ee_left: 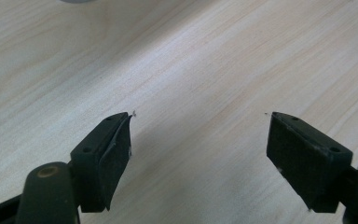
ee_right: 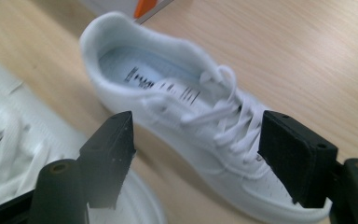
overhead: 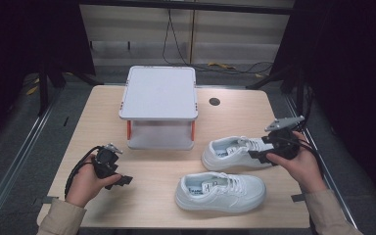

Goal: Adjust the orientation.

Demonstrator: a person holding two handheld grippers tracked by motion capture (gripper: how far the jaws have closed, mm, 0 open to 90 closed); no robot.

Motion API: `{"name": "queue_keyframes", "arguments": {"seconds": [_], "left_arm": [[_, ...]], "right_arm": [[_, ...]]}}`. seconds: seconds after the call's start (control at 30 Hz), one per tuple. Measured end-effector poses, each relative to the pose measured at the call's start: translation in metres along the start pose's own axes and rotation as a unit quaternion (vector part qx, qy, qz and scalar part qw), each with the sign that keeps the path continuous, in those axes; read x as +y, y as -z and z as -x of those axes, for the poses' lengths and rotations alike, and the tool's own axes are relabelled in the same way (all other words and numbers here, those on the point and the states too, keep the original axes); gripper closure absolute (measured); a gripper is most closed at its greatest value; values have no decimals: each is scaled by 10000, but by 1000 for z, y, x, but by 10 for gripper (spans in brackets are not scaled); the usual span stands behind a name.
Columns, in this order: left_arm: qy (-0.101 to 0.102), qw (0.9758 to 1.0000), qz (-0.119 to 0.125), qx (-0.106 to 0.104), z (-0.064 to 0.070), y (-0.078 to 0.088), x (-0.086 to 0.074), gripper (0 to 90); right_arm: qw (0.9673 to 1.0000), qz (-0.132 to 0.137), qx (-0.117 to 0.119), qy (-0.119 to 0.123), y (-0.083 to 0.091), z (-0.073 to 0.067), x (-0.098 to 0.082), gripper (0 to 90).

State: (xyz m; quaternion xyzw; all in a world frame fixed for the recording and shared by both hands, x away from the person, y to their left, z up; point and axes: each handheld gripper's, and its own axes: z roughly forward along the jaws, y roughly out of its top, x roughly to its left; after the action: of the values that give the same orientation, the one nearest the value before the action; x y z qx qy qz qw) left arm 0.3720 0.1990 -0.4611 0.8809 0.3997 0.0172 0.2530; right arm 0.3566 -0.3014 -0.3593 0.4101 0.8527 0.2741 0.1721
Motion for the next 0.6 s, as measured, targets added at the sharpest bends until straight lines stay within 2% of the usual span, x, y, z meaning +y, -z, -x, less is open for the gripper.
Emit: {"name": "queue_keyframes", "arguments": {"seconds": [0.13,0.2,0.23,0.3,0.37,0.5,0.57,0.6], "left_arm": [[-72,10000,-28,-8,2,-1,1,222],[-70,10000,-20,-16,3,-1,1,223],[-83,10000,-15,-11,3,-1,1,224],[-99,10000,-11,-7,3,-1,1,224],[-83,10000,-3,-8,2,-1,1,225],[-58,10000,-18,25,1,-2,-1,228],[-37,10000,-35,24,0,-3,-2,229],[-41,10000,-53,39,0,-4,-3,229]], "right_arm": [[9999,-120,-67,-75,-20,7,17,310],[9996,-260,-98,-21,-31,12,23,337],[9991,-385,-140,-80,-37,15,25,342],[9984,-519,-237,-48,-45,20,27,349],[9977,-602,-197,-226,-51,26,26,358],[9966,-763,-168,-255,-61,30,24,368],[9961,-832,-171,-234,-67,30,21,393],[9958,-862,-183,-243,-70,31,20,442]]}}
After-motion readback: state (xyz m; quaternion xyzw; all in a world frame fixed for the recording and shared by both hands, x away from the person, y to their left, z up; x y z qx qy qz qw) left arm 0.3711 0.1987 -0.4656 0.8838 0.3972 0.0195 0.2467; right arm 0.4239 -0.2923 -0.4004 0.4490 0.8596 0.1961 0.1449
